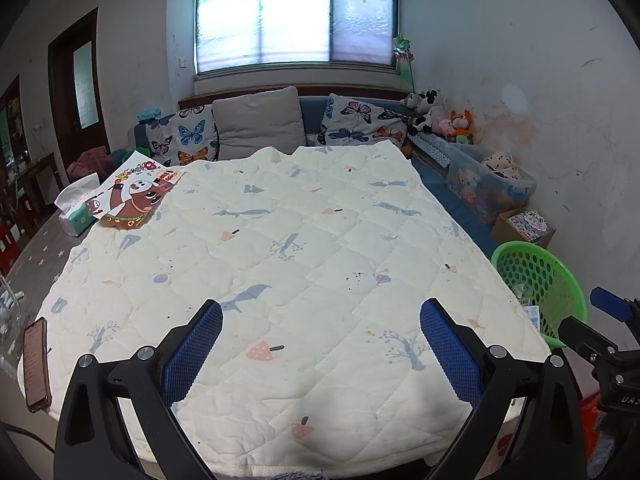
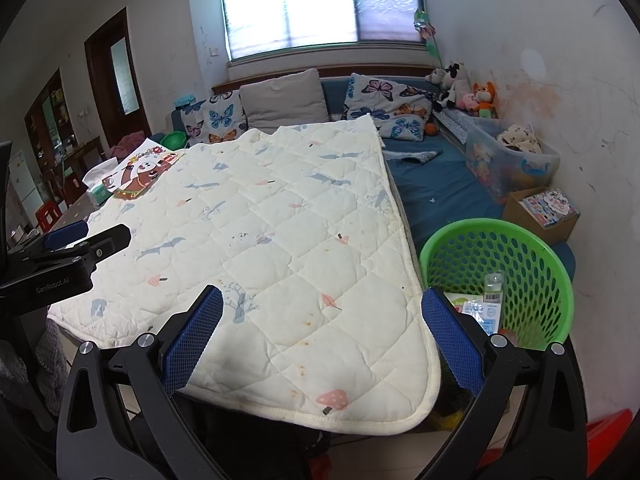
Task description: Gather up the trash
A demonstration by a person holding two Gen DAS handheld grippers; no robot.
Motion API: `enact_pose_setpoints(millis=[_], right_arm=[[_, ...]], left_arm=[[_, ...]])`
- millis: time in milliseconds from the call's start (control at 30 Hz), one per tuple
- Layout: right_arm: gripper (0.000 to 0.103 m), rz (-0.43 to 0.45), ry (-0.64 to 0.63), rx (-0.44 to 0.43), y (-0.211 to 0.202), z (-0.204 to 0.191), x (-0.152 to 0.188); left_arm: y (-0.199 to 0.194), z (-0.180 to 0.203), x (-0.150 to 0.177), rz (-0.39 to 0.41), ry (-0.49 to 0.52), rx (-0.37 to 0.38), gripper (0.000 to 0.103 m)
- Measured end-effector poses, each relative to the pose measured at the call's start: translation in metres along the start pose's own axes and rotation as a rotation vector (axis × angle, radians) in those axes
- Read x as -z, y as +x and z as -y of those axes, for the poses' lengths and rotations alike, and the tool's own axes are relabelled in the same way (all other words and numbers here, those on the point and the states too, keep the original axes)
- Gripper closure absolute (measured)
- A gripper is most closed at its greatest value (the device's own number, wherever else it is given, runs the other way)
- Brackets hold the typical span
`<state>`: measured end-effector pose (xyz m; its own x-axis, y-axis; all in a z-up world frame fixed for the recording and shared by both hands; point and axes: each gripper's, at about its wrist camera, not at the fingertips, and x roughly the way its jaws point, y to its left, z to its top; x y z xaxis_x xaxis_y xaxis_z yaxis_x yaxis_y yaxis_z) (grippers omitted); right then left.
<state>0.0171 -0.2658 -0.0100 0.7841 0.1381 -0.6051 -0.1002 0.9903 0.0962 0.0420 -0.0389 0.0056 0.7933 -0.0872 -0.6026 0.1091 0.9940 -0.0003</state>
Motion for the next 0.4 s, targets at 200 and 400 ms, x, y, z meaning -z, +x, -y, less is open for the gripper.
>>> enact_pose_setpoints(millis=[200,400], right_arm=[[0.004,-0.001,0.006,-0.003,0.0,-0.0007,-0.0008],[0.004,-0.001,0.006,-0.003,0.0001,-0.0005,-0.0006]], left_arm=[[0.0005,-0.002,-0.0013,0.0,-0.01,-0.007,0.007],[0.0011,-0.0034,-0.0004,-0.006,-0.017,-0.01,0.007]])
